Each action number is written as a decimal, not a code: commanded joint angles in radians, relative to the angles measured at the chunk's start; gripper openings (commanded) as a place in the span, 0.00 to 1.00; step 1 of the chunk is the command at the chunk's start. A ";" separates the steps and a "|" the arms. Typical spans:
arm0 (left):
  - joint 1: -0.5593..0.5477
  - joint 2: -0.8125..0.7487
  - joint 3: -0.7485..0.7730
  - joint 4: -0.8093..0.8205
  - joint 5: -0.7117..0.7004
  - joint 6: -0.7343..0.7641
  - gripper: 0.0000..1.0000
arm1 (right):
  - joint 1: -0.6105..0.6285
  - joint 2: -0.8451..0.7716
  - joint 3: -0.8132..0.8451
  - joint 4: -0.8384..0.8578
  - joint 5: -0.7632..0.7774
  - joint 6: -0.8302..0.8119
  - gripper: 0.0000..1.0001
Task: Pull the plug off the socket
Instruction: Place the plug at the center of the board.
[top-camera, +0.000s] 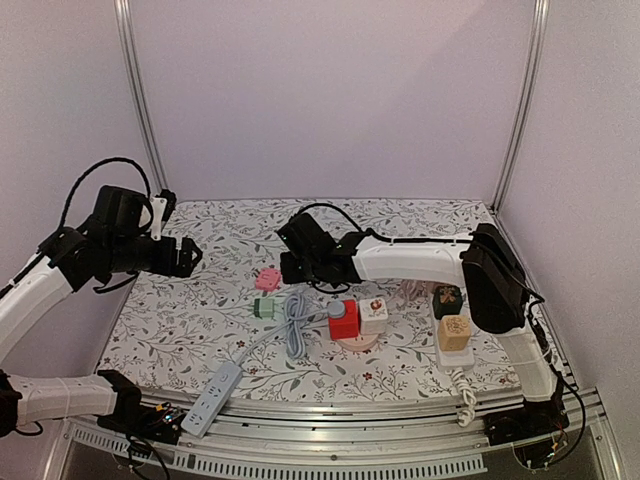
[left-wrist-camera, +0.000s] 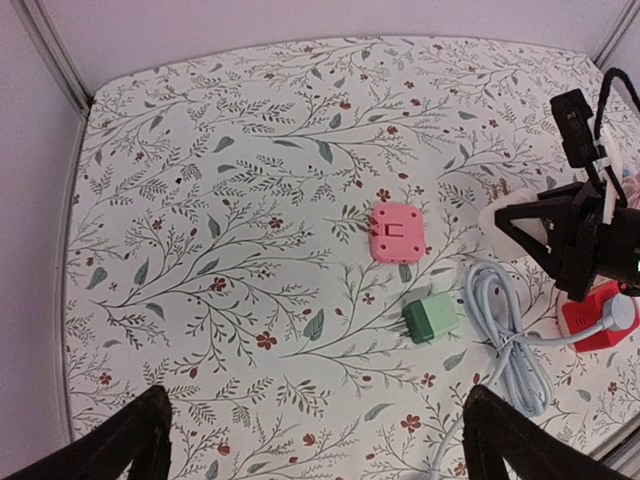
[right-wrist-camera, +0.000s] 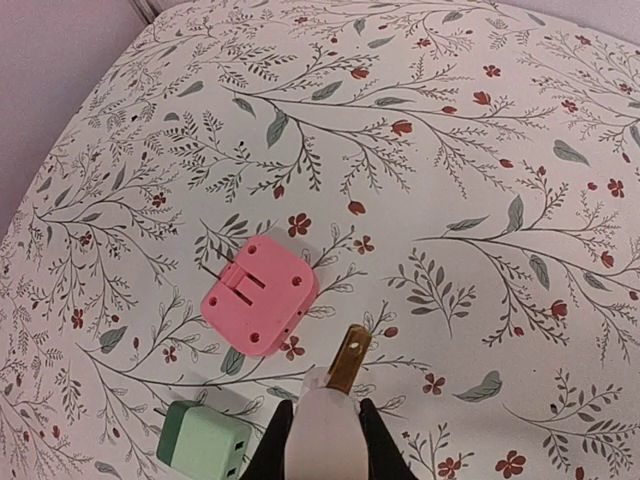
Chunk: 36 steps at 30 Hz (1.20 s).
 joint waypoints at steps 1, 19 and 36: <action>0.010 0.022 -0.009 -0.001 0.011 0.013 1.00 | -0.020 0.081 0.095 0.028 -0.001 0.097 0.04; 0.011 0.023 -0.012 0.018 0.037 0.034 0.99 | -0.063 0.268 0.229 0.031 -0.191 0.108 0.20; 0.011 0.016 -0.006 0.009 0.007 0.050 0.99 | -0.087 0.111 0.166 -0.067 -0.204 -0.087 0.75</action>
